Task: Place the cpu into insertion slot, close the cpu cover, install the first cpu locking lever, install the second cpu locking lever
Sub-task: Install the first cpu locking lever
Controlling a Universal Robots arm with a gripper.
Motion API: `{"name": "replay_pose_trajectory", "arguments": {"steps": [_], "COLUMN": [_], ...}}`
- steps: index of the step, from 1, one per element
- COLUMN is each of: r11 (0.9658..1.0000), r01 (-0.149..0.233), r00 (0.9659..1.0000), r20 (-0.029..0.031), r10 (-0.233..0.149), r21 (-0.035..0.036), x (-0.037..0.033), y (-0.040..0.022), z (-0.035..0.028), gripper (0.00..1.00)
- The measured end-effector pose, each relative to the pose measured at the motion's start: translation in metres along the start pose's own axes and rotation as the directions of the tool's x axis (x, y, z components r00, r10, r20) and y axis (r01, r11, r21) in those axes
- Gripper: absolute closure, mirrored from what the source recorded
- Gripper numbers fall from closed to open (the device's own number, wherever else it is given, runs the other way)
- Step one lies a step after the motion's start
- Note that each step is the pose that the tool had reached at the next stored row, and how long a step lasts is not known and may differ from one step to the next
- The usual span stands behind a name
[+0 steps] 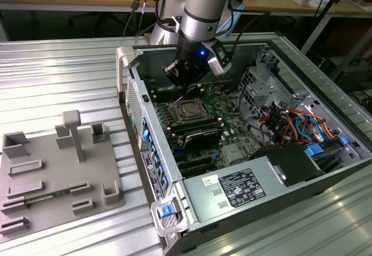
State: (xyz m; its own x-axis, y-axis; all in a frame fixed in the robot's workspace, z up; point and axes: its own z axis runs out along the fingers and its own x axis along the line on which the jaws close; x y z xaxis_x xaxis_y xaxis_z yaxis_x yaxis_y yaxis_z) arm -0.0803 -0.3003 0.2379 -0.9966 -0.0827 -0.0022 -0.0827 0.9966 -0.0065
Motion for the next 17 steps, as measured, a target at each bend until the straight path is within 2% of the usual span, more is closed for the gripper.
{"name": "replay_pose_trajectory", "arguments": {"steps": [7, 11, 17], "r11": [1.0000, 1.0000, 1.0000], "r01": [0.000, -0.008, -0.009], "r00": [1.0000, 1.0000, 1.0000], "r20": [0.0001, 0.0001, -0.0001], "r10": [0.000, 0.008, 0.009], "r21": [0.0006, 0.0006, 0.0007], "x": [-0.0008, -0.0068, -0.0112], "y": [0.0016, 0.0017, 0.0034], "z": [0.0021, 0.0038, 0.0088], "gripper": [0.89, 0.89, 0.89]}}
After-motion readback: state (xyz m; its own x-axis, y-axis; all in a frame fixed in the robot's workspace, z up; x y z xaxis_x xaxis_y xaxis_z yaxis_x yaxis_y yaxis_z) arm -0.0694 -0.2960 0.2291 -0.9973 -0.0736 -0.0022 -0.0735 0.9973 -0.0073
